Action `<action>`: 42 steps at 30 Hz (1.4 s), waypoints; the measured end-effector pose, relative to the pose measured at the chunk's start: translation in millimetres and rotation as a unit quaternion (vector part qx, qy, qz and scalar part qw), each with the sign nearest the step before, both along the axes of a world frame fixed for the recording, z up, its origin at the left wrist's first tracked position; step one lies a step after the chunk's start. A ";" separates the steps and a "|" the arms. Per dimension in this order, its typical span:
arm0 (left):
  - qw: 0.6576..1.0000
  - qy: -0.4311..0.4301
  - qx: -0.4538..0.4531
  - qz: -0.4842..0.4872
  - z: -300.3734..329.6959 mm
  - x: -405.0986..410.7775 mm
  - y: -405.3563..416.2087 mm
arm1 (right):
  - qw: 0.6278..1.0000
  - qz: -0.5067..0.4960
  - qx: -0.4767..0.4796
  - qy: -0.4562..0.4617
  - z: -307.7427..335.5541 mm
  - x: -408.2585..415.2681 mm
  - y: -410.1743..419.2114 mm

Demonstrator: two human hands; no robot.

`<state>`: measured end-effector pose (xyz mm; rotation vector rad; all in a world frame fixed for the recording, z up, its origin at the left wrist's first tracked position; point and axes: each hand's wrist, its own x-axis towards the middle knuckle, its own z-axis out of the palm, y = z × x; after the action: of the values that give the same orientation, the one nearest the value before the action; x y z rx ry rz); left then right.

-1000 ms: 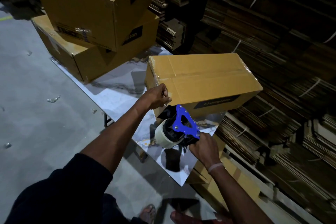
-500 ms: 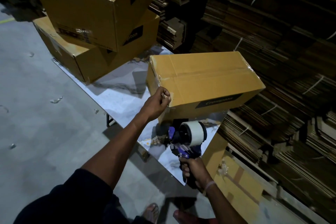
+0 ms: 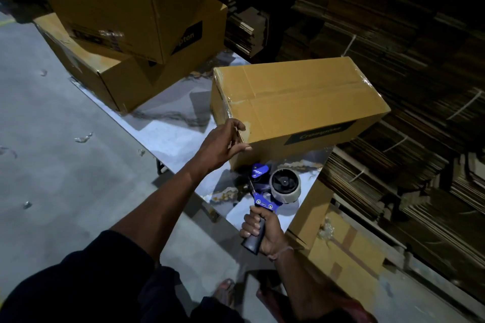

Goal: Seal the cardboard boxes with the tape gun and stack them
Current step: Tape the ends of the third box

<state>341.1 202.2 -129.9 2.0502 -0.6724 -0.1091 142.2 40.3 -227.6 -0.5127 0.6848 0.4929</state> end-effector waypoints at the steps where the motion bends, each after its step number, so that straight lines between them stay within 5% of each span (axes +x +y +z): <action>1: 1.000 -0.009 0.008 -0.006 1.1 1.1 0.3 | 1.000 -0.010 0.008 -0.001 -0.7 0.7 0.1; 6: 0.999 -0.019 0.014 -0.032 3.9 8.6 0.9 | 0.999 -0.049 0.012 0.001 -3.0 5.2 1.7; 11: 0.998 -0.029 0.010 -0.052 7.7 20.6 3.1 | 0.991 -0.054 -0.074 0.096 2.0 21.7 4.6; 17: 0.994 -0.044 0.038 -0.096 16.9 32.6 5.4 | 0.966 0.023 -0.175 0.188 7.1 36.0 3.5; 24: 0.982 -0.008 0.059 -0.181 24.8 55.9 11.9 | 0.841 0.179 -0.482 0.167 23.2 37.7 -3.7; 28: 0.973 0.021 0.050 -0.226 35.1 67.2 15.3 | 0.658 0.320 -0.667 0.140 59.8 36.9 -10.0; 31: 0.961 0.070 0.019 -0.267 35.0 76.3 16.8 | 0.548 0.293 -0.780 0.078 87.6 51.6 -15.2; 36: 0.957 0.142 -0.024 -0.251 26.6 94.8 22.9 | 0.531 0.117 -0.825 -0.155 145.2 100.4 -2.8; 39: 0.969 0.156 -0.047 -0.186 30.3 112.8 31.4 | 0.481 0.150 -0.826 -0.252 164.4 136.2 5.3; 42: 0.985 0.143 -0.055 -0.076 27.2 141.8 40.9 | 0.446 0.182 -0.839 -0.253 164.7 161.9 12.9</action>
<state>483.0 243.1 -102.7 1.8300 -0.6378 -0.4372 304.1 53.2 -62.9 -2.6693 0.2149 -0.1992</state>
